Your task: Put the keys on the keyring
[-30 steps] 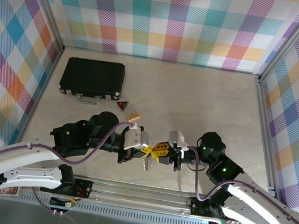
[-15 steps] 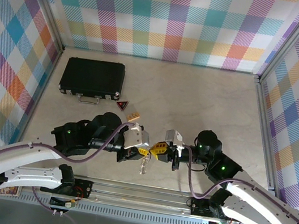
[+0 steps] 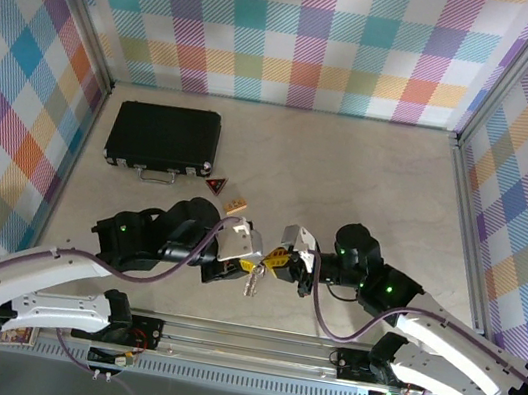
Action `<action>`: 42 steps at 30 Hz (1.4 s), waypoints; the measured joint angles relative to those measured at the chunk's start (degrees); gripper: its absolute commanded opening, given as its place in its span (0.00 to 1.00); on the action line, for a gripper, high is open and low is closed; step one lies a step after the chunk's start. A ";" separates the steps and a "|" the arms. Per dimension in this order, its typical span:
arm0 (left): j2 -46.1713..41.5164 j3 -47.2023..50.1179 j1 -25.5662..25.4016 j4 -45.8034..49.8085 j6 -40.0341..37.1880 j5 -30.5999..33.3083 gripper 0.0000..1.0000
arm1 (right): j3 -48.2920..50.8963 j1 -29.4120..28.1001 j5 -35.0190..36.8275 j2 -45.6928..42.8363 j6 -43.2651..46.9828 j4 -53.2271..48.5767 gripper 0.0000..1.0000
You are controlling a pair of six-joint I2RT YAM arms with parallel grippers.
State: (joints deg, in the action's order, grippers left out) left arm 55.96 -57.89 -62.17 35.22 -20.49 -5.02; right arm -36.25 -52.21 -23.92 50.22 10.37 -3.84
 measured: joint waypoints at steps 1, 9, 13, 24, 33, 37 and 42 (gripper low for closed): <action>0.52 -0.02 0.00 -0.07 -0.22 -0.04 0.39 | 0.00 -0.09 0.11 0.00 0.07 -0.31 0.00; 2.32 -0.11 0.00 -1.33 -1.81 0.02 0.37 | -0.13 -0.70 -0.17 0.00 0.87 -0.85 0.00; 3.52 -0.42 0.00 -1.46 -2.60 0.00 0.31 | -0.15 -0.81 -0.37 0.00 0.90 -0.85 0.00; 4.35 -0.92 -0.07 -2.29 -3.37 -0.50 0.17 | -0.22 -0.81 -0.55 0.00 0.87 -0.72 0.00; 3.96 -0.94 -0.07 -2.16 -3.50 -1.86 0.00 | -0.22 -0.74 -0.24 -0.04 0.87 -0.35 0.00; 3.54 -0.92 -0.07 -2.21 -3.34 -2.40 0.00 | -0.22 -0.74 -0.35 -0.17 0.83 -0.11 0.00; 1.68 -0.33 -0.07 -4.33 -2.62 -4.28 0.00 | -0.17 -0.76 -0.59 -1.55 0.07 1.27 0.15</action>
State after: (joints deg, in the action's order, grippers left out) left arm 57.65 -58.22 -62.24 30.89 -23.11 -9.30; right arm -36.42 -52.97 -24.51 48.66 10.44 -2.57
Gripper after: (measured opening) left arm 0.060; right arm 0.119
